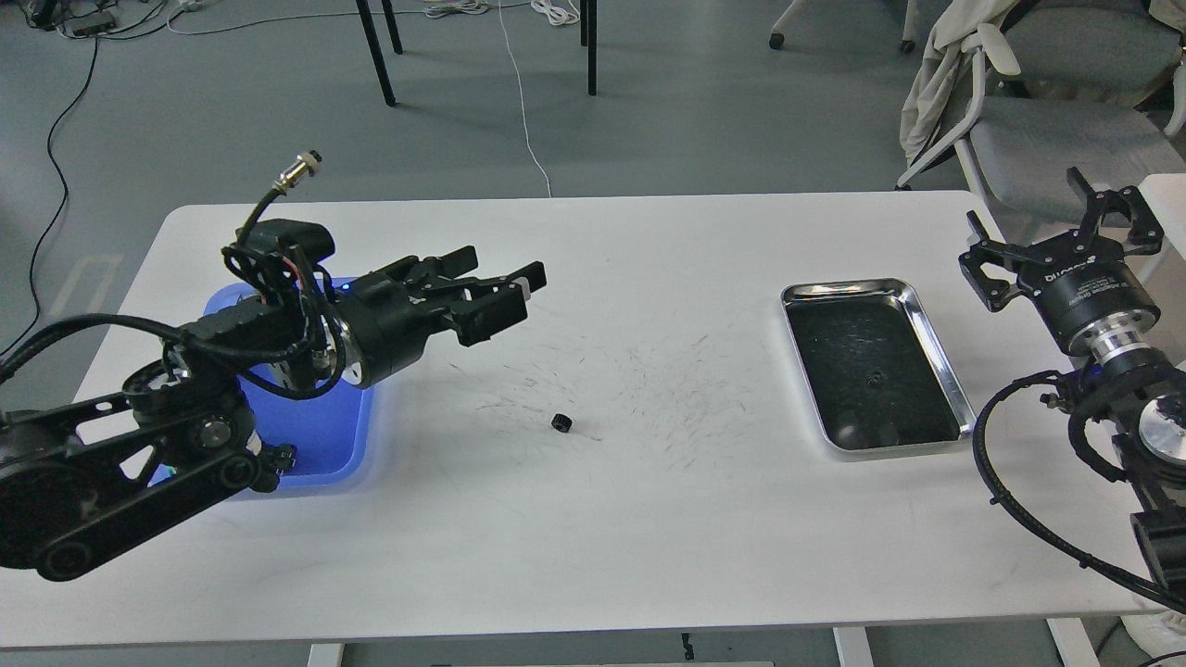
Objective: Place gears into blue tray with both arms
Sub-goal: 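Swing the left gripper from the blue tray toward the black gear, then lower the left gripper over the black gear and close on it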
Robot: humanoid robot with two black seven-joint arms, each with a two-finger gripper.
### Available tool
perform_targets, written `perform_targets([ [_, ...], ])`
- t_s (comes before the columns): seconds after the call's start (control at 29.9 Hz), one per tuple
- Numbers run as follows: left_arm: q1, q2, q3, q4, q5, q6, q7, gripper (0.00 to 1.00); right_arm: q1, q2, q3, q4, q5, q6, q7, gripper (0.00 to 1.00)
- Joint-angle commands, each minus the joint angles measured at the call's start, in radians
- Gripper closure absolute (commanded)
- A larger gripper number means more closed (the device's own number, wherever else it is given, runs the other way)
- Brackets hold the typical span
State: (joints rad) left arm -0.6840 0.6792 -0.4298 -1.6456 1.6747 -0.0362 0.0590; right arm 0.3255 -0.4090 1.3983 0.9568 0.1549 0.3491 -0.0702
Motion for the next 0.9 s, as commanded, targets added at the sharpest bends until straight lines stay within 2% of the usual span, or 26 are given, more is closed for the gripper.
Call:
perform_targets([
  [0.0, 0.004, -0.050, 0.061, 0.038, 0.202, -0.039, 0.025, 0.02, 0.000, -0.007, -0.001, -0.015, 0.000, 0.002, 0.007, 0.03],
  [0.13, 0.024, -0.107, 0.108, 0.115, 0.368, -0.039, 0.027, 0.02, 0.001, -0.007, -0.001, -0.012, 0.000, 0.002, 0.009, 0.03],
  [0.4, 0.119, -0.216, 0.115, 0.259, 0.507, -0.036, 0.012, 0.04, 0.003, -0.005, -0.002, -0.006, -0.001, 0.001, 0.012, 0.03],
  [0.5, 0.136, -0.262, 0.115, 0.319, 0.507, -0.018, 0.007, 0.05, 0.003, -0.005, -0.009, -0.006, -0.001, -0.001, 0.021, 0.03],
  [0.64, 0.133, -0.314, 0.118, 0.401, 0.507, 0.019, -0.028, 0.08, 0.003, -0.005, -0.012, -0.006, -0.001, -0.001, 0.024, 0.03],
  [0.87, 0.126, -0.342, 0.151, 0.475, 0.507, 0.042, -0.034, 0.16, 0.003, -0.004, -0.010, -0.007, -0.003, -0.002, 0.024, 0.03],
])
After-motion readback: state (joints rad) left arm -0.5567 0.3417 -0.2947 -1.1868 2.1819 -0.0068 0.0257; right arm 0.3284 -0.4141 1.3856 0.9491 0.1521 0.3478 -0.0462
